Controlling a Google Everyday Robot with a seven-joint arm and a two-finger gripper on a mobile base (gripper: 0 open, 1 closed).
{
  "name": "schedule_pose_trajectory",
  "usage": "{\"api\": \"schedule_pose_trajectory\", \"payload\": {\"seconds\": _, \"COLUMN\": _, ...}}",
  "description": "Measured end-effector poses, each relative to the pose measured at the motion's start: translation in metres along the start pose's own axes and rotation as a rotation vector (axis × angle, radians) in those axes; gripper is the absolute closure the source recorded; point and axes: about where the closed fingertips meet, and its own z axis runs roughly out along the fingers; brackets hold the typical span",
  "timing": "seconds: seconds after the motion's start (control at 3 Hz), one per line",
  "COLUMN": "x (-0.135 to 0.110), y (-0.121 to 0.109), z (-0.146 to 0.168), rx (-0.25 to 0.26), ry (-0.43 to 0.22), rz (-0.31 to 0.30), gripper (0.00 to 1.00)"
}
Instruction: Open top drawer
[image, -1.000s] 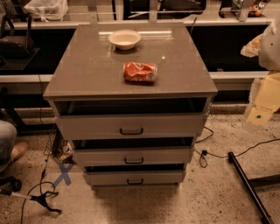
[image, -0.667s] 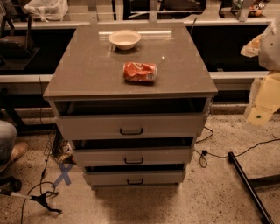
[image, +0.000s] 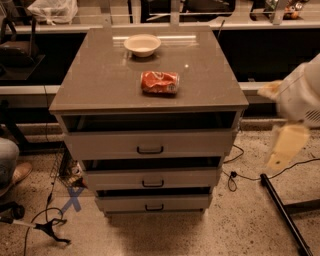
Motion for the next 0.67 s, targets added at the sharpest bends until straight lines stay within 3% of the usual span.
{"api": "schedule_pose_trajectory", "payload": {"seconds": 0.33, "x": 0.003, "y": 0.0004, "z": 0.067, "rx": -0.003, "ry": -0.039, "rz": -0.058, "gripper": 0.0}}
{"api": "schedule_pose_trajectory", "payload": {"seconds": 0.67, "x": 0.003, "y": 0.0004, "z": 0.067, "rx": -0.003, "ry": -0.039, "rz": -0.058, "gripper": 0.0}}
